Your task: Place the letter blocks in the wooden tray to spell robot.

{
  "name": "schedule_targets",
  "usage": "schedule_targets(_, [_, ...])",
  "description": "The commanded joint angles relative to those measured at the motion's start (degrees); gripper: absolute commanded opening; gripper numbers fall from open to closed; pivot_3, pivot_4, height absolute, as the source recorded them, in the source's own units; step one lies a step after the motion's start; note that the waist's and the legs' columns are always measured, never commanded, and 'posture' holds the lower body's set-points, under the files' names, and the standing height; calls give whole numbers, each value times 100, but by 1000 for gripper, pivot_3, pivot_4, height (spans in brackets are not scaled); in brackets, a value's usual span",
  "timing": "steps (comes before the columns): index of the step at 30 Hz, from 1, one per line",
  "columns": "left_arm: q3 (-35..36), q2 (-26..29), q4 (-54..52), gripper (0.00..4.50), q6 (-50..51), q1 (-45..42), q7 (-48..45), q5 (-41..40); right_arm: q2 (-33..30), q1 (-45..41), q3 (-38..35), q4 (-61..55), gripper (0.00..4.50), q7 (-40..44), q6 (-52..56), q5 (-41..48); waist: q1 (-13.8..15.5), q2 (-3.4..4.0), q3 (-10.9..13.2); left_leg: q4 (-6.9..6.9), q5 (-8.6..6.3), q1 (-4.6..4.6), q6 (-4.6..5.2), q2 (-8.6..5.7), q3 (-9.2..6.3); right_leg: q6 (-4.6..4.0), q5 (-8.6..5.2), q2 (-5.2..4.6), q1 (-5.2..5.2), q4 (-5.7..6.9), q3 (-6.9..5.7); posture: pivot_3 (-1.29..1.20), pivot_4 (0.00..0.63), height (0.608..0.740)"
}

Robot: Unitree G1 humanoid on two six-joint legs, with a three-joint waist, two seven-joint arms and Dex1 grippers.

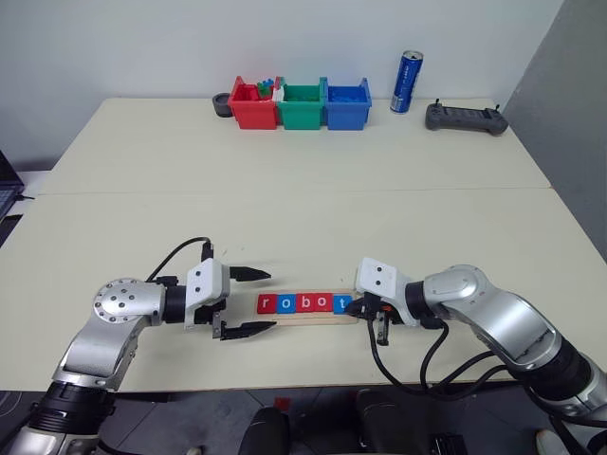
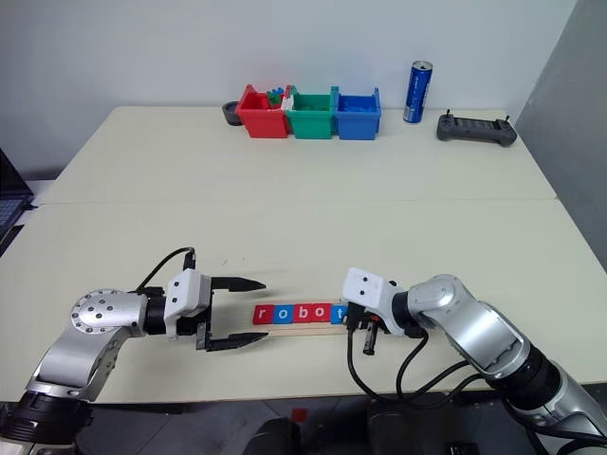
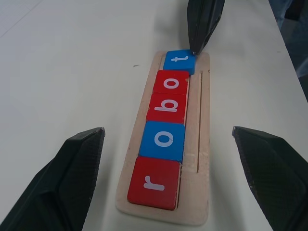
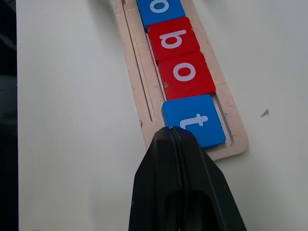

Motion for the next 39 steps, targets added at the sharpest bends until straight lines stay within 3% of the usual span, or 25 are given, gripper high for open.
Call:
schedule_targets(1, [68, 9, -37, 4500, -117, 35, -17, -24, -78, -21, -29, -197, 26, 54, -45, 18, 0, 0, 0, 0, 0, 0, 0, 0, 0, 0, 0, 0, 0, 0, 0, 0, 150, 740])
schedule_targets(13, [74, 40, -156, 4500, 71, -88, -11, -74, 101, -154, 205, 217, 26, -101, -509, -503, -5, 0, 0, 0, 0, 0, 0, 0, 1, 2, -1, 0, 0, 0, 0, 0, 150, 740])
schedule_targets(18, [116, 68, -276, 4500, 213, -116, 11, -110, 317, -175, -128, -7, 26, -29, -166, -145, -8, 0, 0, 0, 0, 0, 0, 0, -1, 0, 0, 1, 0, 1, -1, 0, 150, 740])
schedule_targets(24, [330, 168, -451, 4500, 413, 1, 159, -173, 142, -121, -778, -448, 26, 144, 19, 408, -2, 0, 0, 0, 0, -2, 0, -1, -2, -2, 1, -1, 0, 0, -2, 0, 150, 740])
schedule_targets(27, [472, 339, -544, 4500, 722, 114, 286, -153, -134, 28, -1043, -623, 839, 270, -87, 565, -4, 0, 0, -1, 0, -1, 0, 0, -2, 4, -2, 0, 0, 0, -2, 0, 150, 740])
schedule_targets(37, [950, 790, -1031, 4500, 887, 773, 498, -66, -821, 236, -1635, -674, 4280, 982, -707, 1101, 5, -1, 1, -2, 0, 0, 0, 0, 2, 16, -10, -1, -1, -2, 1, 0, 150, 740])
schedule_targets(39, [1007, 771, -1078, 4500, 890, 786, 531, -131, -908, 224, -1695, -578, 4490, 1097, -866, 1124, 8, -1, 1, -1, 0, 0, 0, 0, 2, 18, -11, -1, -1, -2, 2, 0, 150, 740])
